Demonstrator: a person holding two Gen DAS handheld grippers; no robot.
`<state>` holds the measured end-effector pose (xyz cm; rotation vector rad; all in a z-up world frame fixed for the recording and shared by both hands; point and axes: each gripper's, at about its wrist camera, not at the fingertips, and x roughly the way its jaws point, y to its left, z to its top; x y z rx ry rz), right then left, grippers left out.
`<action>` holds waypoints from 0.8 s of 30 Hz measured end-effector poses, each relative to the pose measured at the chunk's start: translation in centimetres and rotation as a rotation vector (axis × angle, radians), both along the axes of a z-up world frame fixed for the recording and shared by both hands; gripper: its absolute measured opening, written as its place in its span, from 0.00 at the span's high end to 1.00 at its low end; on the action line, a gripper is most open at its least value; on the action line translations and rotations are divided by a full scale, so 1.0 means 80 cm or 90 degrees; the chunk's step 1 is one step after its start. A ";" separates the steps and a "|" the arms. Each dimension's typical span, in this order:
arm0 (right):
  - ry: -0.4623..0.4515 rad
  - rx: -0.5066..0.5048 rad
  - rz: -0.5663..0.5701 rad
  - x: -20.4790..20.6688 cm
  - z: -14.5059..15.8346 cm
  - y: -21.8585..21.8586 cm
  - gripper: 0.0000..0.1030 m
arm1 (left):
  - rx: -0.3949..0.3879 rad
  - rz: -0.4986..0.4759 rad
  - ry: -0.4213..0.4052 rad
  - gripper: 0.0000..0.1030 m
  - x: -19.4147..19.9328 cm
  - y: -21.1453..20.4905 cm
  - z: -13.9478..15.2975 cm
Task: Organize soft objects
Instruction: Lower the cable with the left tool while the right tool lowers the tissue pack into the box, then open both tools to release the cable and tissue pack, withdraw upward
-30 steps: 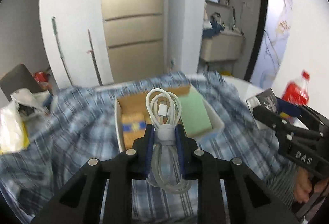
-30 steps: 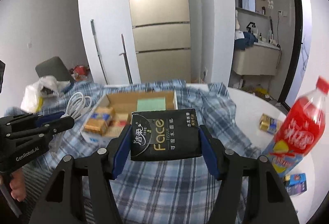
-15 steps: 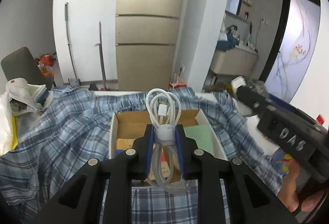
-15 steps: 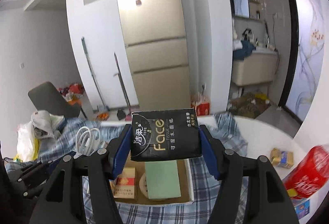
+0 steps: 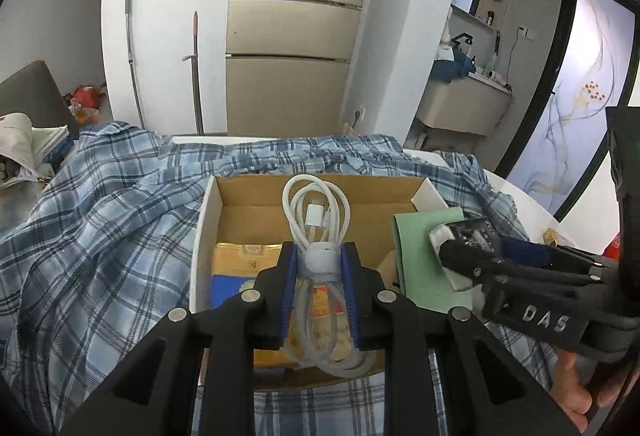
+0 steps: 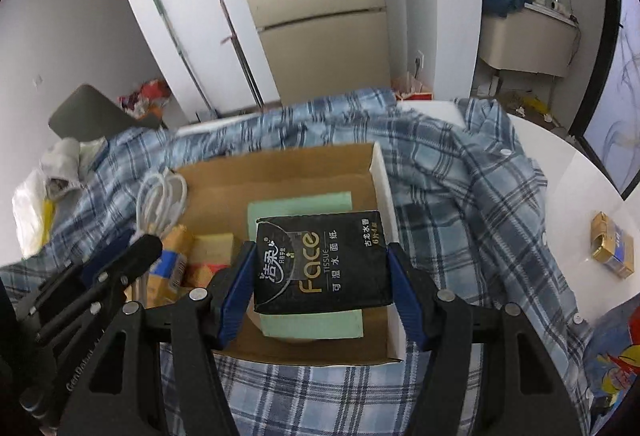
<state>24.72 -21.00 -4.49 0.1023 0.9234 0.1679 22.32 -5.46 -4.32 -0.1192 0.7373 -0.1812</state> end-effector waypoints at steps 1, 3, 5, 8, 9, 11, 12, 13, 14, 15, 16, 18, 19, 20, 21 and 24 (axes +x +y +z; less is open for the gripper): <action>0.002 -0.012 0.005 0.000 -0.004 0.004 0.39 | -0.003 -0.004 0.004 0.78 0.002 0.000 -0.003; 0.012 -0.012 0.013 0.001 -0.008 0.007 0.40 | -0.006 -0.006 0.013 0.78 0.005 -0.001 -0.007; 0.023 -0.005 0.014 0.002 -0.013 0.009 0.40 | -0.016 -0.007 0.024 0.78 0.007 0.001 -0.012; 0.024 -0.007 0.012 0.003 -0.016 0.007 0.39 | -0.017 -0.001 0.034 0.78 0.008 0.001 -0.017; 0.026 -0.004 0.012 0.004 -0.016 0.006 0.39 | -0.016 -0.001 0.035 0.78 0.008 0.001 -0.017; 0.036 0.007 0.014 0.006 -0.018 0.005 0.39 | -0.014 -0.001 0.040 0.78 0.010 0.002 -0.019; 0.042 0.012 0.015 0.008 -0.021 0.006 0.39 | -0.013 -0.001 0.042 0.78 0.010 0.001 -0.019; 0.045 0.016 0.015 0.009 -0.023 0.007 0.39 | -0.010 0.000 0.045 0.77 0.010 0.000 -0.019; 0.048 0.019 0.014 0.010 -0.025 0.006 0.39 | -0.005 0.003 0.047 0.75 0.010 0.000 -0.020; 0.048 0.021 0.013 0.010 -0.026 0.006 0.39 | -0.003 0.007 0.047 0.75 0.011 0.001 -0.021; 0.048 0.024 0.012 0.011 -0.026 0.006 0.39 | -0.004 0.010 0.045 0.74 0.011 0.003 -0.020; 0.047 0.035 0.009 0.011 -0.026 0.003 0.37 | -0.004 0.009 0.046 0.68 0.011 0.004 -0.019; 0.046 0.042 0.008 0.011 -0.025 0.002 0.36 | -0.003 0.010 0.045 0.57 0.010 0.005 -0.019; 0.045 0.048 0.008 0.011 -0.025 0.001 0.35 | -0.003 0.012 0.041 0.50 0.009 0.006 -0.018; 0.044 0.051 0.008 0.011 -0.024 0.000 0.34 | -0.005 0.013 0.033 0.39 0.007 0.006 -0.016; 0.041 0.058 0.004 0.010 -0.022 -0.002 0.32 | -0.003 0.019 0.006 0.36 0.001 0.009 -0.004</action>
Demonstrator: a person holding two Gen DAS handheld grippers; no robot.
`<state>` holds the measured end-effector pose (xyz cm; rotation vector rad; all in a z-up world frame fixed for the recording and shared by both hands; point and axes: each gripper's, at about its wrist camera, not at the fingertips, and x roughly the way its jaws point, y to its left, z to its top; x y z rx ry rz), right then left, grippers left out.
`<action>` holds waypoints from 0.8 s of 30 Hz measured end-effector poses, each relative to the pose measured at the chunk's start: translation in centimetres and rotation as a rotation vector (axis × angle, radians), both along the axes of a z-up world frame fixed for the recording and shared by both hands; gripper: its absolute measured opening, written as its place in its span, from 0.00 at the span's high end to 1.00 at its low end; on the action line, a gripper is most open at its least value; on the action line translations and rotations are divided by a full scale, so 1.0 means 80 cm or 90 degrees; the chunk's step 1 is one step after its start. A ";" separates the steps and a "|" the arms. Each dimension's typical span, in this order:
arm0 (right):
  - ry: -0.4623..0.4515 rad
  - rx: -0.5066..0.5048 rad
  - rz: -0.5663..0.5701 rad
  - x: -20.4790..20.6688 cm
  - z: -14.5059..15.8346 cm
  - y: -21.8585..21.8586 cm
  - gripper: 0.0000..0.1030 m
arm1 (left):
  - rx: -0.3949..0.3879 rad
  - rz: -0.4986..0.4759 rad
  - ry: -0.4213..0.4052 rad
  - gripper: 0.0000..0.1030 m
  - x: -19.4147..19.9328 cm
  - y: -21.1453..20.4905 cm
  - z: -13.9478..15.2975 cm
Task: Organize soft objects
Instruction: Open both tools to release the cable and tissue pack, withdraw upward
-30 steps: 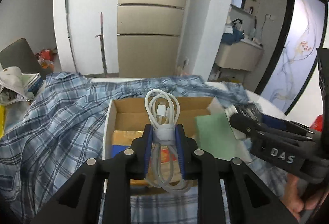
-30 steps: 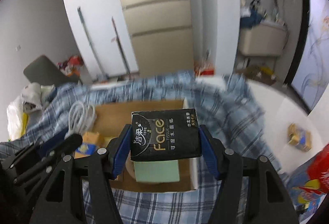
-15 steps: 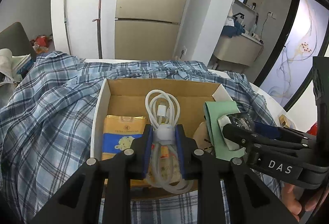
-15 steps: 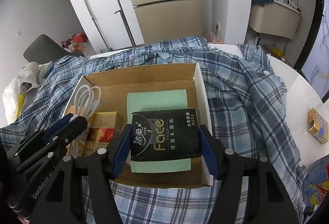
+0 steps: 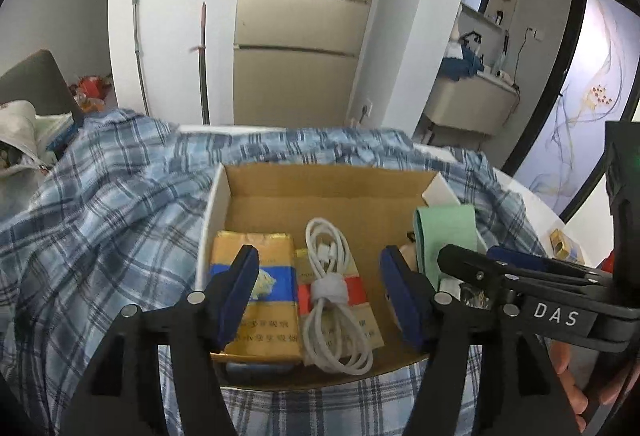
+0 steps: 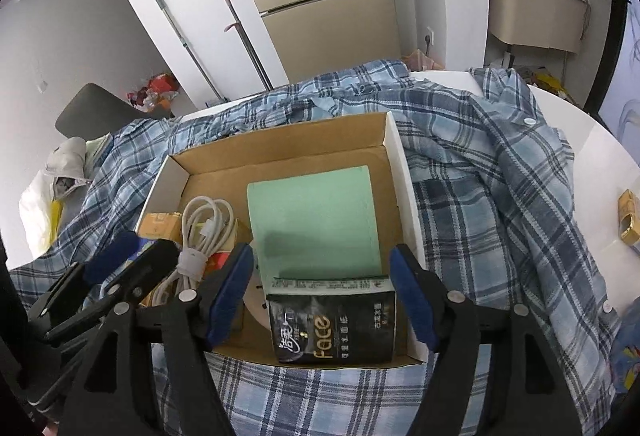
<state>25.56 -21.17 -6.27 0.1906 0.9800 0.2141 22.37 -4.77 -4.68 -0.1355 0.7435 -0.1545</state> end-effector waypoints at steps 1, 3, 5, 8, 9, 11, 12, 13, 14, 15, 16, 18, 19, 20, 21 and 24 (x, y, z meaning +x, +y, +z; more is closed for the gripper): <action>-0.002 0.005 -0.001 0.000 0.002 -0.001 0.32 | -0.002 -0.001 -0.005 0.36 -0.002 0.001 0.004; -0.010 0.014 -0.004 -0.002 0.008 -0.004 0.32 | 0.000 0.002 -0.020 0.36 -0.007 0.003 0.013; -0.030 0.021 -0.011 -0.006 0.019 -0.008 0.32 | 0.008 0.006 -0.050 0.36 -0.019 0.004 0.028; -0.077 0.017 -0.021 -0.016 0.041 -0.012 0.27 | 0.031 0.008 -0.115 0.24 -0.043 0.002 0.059; -0.091 0.011 -0.018 -0.020 0.048 -0.011 0.26 | 0.039 0.010 -0.140 0.19 -0.051 0.001 0.069; -0.116 -0.006 -0.010 -0.027 0.064 -0.008 0.25 | 0.052 0.013 -0.189 0.17 -0.070 0.003 0.089; -0.132 -0.013 -0.007 -0.032 0.072 -0.006 0.25 | 0.054 0.011 -0.200 0.17 -0.076 0.003 0.095; -0.152 -0.022 -0.004 -0.039 0.082 -0.005 0.25 | 0.055 0.008 -0.207 0.17 -0.081 0.004 0.102; -0.174 -0.030 -0.002 -0.047 0.092 -0.004 0.25 | 0.059 0.009 -0.211 0.17 -0.086 0.007 0.108; -0.194 -0.036 -0.002 -0.054 0.100 -0.004 0.23 | 0.058 0.011 -0.215 0.17 -0.090 0.008 0.113; -0.222 -0.041 -0.003 -0.065 0.111 -0.004 0.18 | 0.051 0.010 -0.229 0.17 -0.098 0.012 0.119; -0.270 -0.046 -0.003 -0.086 0.128 -0.005 0.10 | 0.058 0.012 -0.255 0.17 -0.110 0.014 0.128; -0.298 -0.048 -0.003 -0.099 0.137 -0.006 0.06 | 0.062 0.013 -0.269 0.16 -0.117 0.015 0.131; -0.320 -0.049 -0.003 -0.108 0.144 -0.008 0.05 | 0.062 0.012 -0.279 0.15 -0.124 0.018 0.135; -0.339 -0.049 -0.003 -0.118 0.151 -0.010 0.01 | 0.056 0.010 -0.291 0.12 -0.132 0.021 0.140; -0.379 -0.053 -0.010 -0.141 0.164 -0.016 0.00 | 0.046 0.011 -0.322 0.03 -0.152 0.027 0.151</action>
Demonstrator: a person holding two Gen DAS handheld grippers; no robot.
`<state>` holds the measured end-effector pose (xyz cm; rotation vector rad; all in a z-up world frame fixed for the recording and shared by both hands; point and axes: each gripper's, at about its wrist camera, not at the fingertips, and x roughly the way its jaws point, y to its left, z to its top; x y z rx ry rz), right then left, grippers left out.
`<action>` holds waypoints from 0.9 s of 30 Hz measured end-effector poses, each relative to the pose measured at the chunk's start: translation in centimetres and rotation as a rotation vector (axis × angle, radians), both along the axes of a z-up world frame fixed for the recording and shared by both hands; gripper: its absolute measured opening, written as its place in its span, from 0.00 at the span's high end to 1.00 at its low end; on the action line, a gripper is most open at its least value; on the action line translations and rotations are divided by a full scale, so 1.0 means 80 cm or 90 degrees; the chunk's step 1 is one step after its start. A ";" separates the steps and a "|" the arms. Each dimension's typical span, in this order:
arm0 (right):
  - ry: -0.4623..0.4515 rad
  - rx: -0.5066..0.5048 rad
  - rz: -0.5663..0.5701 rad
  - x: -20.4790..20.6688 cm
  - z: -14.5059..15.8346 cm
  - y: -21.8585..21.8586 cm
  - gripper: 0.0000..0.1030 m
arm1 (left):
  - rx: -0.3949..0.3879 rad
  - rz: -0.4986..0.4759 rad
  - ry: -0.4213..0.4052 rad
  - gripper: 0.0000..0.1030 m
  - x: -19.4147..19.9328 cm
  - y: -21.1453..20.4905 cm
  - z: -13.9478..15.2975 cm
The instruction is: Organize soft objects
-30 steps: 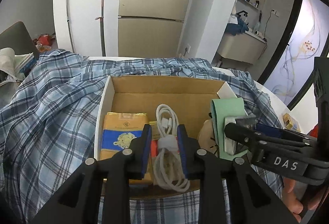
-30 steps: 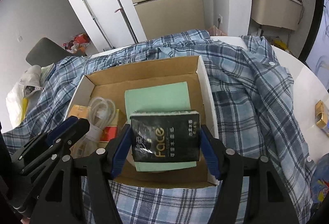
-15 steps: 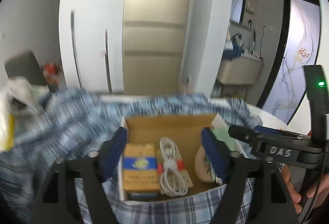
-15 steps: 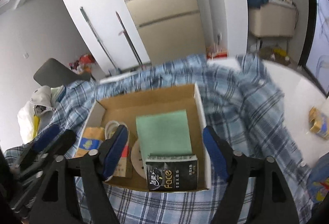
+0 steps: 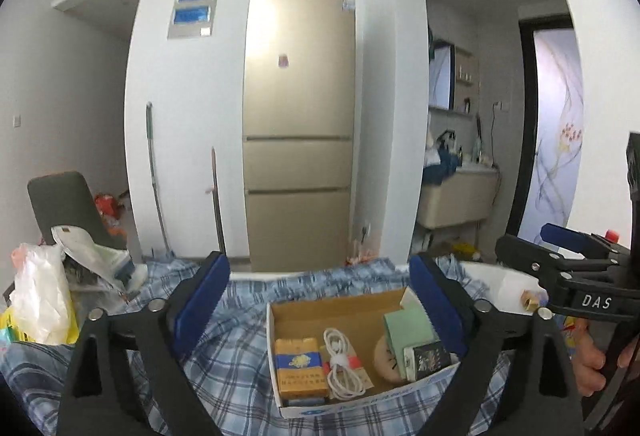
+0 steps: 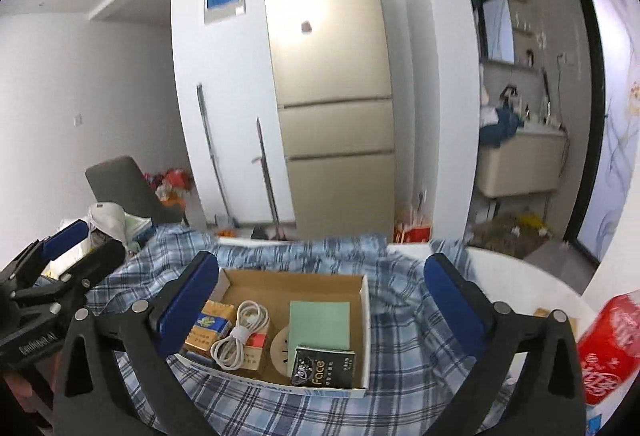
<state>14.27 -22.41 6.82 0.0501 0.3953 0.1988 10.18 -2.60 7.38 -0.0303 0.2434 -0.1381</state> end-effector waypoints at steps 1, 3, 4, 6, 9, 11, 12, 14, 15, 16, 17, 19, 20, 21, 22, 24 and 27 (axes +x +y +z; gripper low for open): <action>-0.017 -0.002 0.001 -0.008 0.004 -0.001 0.00 | 0.001 -0.003 -0.013 0.00 -0.007 0.001 0.005; -0.051 -0.007 -0.001 -0.023 0.012 -0.003 0.00 | 0.001 -0.009 -0.047 0.00 -0.024 0.004 0.014; -0.070 -0.008 -0.005 -0.030 0.015 -0.004 0.00 | 0.003 -0.009 -0.056 0.00 -0.031 0.004 0.018; -0.103 -0.002 -0.013 -0.041 0.019 -0.009 0.00 | 0.008 0.002 -0.084 0.00 -0.046 0.006 0.025; -0.125 0.016 -0.022 -0.055 0.021 -0.015 0.00 | 0.019 0.004 -0.120 0.00 -0.063 0.004 0.028; -0.136 0.023 -0.021 -0.062 0.020 -0.016 0.00 | 0.030 0.004 -0.145 0.00 -0.075 0.002 0.025; -0.145 0.022 -0.021 -0.066 0.018 -0.016 0.00 | 0.033 0.003 -0.151 0.00 -0.080 0.001 0.023; -0.166 0.014 -0.018 -0.075 0.011 -0.014 0.00 | 0.034 0.001 -0.167 0.00 -0.091 0.000 0.012; -0.173 0.007 -0.019 -0.078 0.006 -0.013 0.00 | 0.033 0.001 -0.176 0.00 -0.097 0.000 0.007; -0.179 0.004 -0.021 -0.083 0.000 -0.013 0.00 | 0.031 0.002 -0.188 0.00 -0.102 0.001 -0.002; -0.182 0.004 -0.020 -0.085 -0.008 -0.012 0.00 | 0.029 0.002 -0.189 0.00 -0.105 0.001 -0.009; -0.187 0.006 -0.019 -0.091 -0.023 -0.011 0.00 | 0.020 -0.003 -0.174 0.00 -0.104 0.005 -0.023; -0.189 0.005 -0.019 -0.094 -0.029 -0.011 0.00 | 0.019 0.000 -0.168 0.00 -0.103 0.006 -0.031; -0.193 0.000 -0.019 -0.095 -0.035 -0.010 0.00 | 0.021 0.004 -0.165 0.00 -0.103 0.008 -0.040; -0.195 -0.006 -0.021 -0.095 -0.042 -0.008 0.00 | 0.025 0.005 -0.163 0.00 -0.103 0.010 -0.046; -0.192 -0.011 -0.019 -0.093 -0.054 -0.006 0.00 | 0.029 0.007 -0.161 0.00 -0.102 0.012 -0.057; -0.193 -0.015 -0.023 -0.091 -0.070 -0.007 0.00 | 0.035 0.010 -0.153 0.00 -0.097 0.013 -0.078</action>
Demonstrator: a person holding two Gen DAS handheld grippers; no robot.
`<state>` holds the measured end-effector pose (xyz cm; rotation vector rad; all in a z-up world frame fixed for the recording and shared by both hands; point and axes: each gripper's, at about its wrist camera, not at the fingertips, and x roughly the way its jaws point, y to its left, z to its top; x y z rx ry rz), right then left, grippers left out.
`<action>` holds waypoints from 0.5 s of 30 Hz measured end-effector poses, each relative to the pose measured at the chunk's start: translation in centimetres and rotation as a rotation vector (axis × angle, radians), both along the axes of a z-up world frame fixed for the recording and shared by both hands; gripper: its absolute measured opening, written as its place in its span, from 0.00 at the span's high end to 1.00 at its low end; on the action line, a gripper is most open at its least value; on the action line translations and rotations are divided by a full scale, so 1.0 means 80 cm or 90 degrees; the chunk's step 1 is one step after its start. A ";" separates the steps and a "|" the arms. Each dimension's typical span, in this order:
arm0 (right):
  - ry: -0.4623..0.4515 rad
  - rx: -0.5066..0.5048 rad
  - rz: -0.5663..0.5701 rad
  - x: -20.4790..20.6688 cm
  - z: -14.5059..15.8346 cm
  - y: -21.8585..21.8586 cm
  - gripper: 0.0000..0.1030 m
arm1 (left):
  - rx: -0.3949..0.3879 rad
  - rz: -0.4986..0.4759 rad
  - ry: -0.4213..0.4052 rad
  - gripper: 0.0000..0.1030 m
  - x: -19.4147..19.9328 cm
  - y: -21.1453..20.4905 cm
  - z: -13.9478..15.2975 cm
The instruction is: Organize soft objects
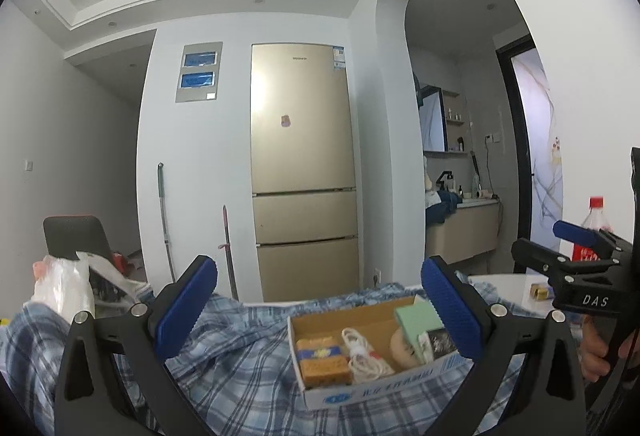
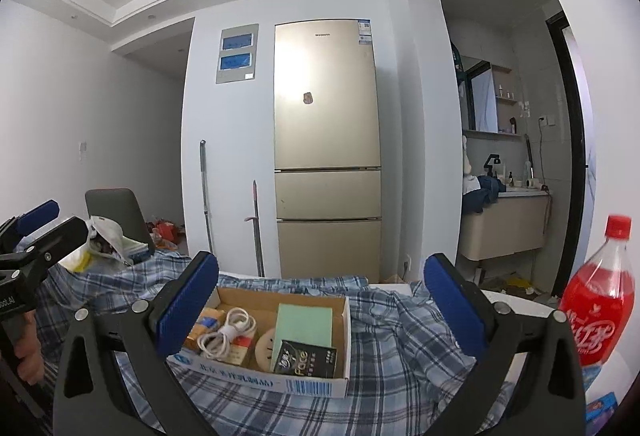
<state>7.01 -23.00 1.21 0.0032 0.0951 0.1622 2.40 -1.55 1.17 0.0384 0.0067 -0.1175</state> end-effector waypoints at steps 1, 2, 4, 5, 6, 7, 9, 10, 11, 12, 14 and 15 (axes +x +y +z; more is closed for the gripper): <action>0.000 -0.004 -0.003 0.001 -0.005 -0.001 0.00 | 0.000 0.003 0.003 0.00 0.001 0.002 -0.007; 0.004 -0.008 -0.006 0.004 -0.010 -0.001 0.00 | -0.004 0.007 0.009 0.00 0.002 0.003 -0.014; 0.015 -0.004 -0.005 0.008 -0.018 -0.004 0.00 | -0.006 0.007 0.018 0.00 0.007 0.004 -0.016; 0.017 -0.002 -0.006 0.007 -0.021 -0.005 0.00 | -0.007 0.008 0.022 0.00 0.009 0.005 -0.017; 0.019 -0.001 -0.006 0.007 -0.022 -0.006 0.00 | -0.008 0.010 0.026 0.00 0.011 0.005 -0.019; 0.020 0.000 -0.004 0.007 -0.022 -0.006 0.00 | -0.008 0.011 0.033 0.00 0.014 0.005 -0.020; 0.018 -0.005 -0.009 0.006 -0.023 -0.006 0.00 | -0.010 0.010 0.041 0.00 0.017 0.006 -0.021; 0.017 -0.007 -0.010 0.005 -0.023 -0.005 0.00 | -0.011 0.010 0.040 0.00 0.018 0.009 -0.021; 0.015 -0.010 -0.008 0.004 -0.023 -0.004 0.00 | -0.011 0.010 0.038 0.00 0.017 0.010 -0.021; 0.011 -0.012 -0.007 0.002 -0.022 -0.003 0.00 | -0.010 0.008 0.036 0.00 0.017 0.010 -0.022; 0.003 -0.019 -0.009 -0.001 -0.022 0.000 0.00 | -0.007 0.008 0.038 0.00 0.018 0.007 -0.022; 0.001 -0.022 -0.009 -0.003 -0.022 0.001 0.00 | -0.006 0.007 0.040 0.00 0.018 0.007 -0.022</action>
